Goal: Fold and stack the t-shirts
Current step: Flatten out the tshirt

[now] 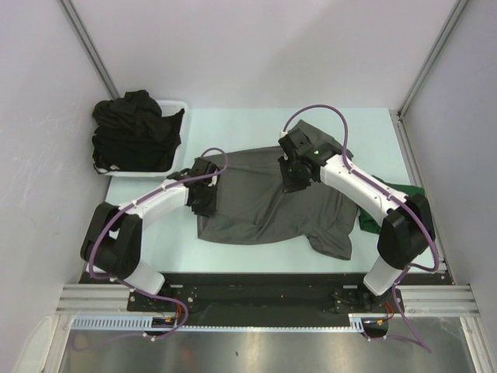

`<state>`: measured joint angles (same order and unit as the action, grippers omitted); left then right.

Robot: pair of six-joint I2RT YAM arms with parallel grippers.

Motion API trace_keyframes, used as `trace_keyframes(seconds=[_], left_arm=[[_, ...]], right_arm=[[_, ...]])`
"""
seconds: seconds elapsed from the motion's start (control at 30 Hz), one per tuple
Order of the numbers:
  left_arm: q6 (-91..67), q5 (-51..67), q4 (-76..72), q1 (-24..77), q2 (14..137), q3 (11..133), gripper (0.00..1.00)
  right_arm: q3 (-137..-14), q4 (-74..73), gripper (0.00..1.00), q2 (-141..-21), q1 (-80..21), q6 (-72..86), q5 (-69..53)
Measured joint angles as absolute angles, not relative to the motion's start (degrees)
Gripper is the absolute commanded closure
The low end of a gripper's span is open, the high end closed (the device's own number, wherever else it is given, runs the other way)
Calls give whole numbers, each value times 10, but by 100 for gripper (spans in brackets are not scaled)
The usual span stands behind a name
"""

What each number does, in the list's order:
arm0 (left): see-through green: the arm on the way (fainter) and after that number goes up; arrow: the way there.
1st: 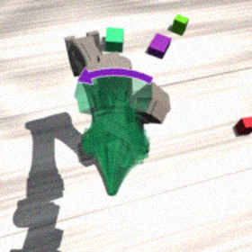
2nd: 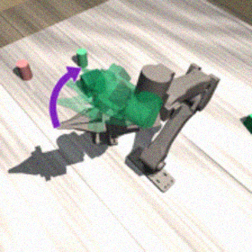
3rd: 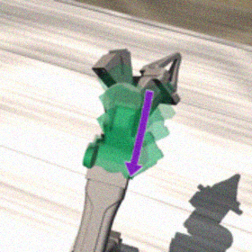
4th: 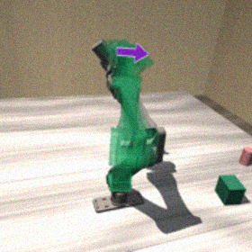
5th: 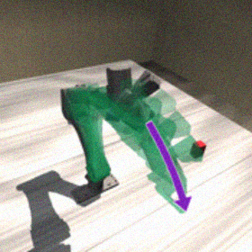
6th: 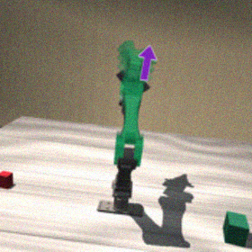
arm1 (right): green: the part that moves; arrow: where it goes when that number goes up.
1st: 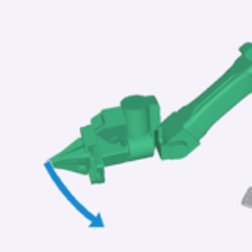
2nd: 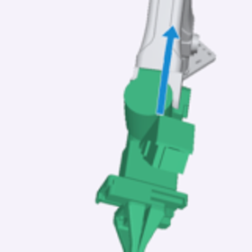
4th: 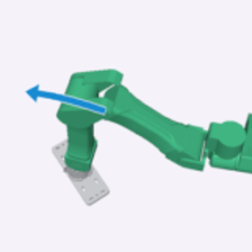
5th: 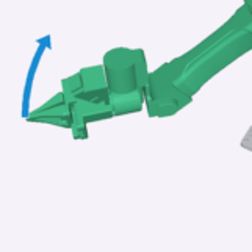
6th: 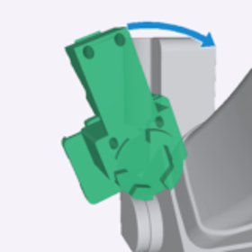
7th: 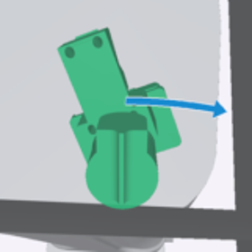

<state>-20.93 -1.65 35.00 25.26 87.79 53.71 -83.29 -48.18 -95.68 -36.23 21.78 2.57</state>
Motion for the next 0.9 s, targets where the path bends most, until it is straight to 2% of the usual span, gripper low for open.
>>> trace_keyframes(seconds=[0.37, 0.9], left_arm=[[-204, -20, 347, 254, 906, 550, 65], [-184, -29, 329, 255, 925, 560, 65]], right_arm=[[-833, -487, 76, -954, -353, 207, 26], [-833, -496, 76, -953, -345, 194, 26]])
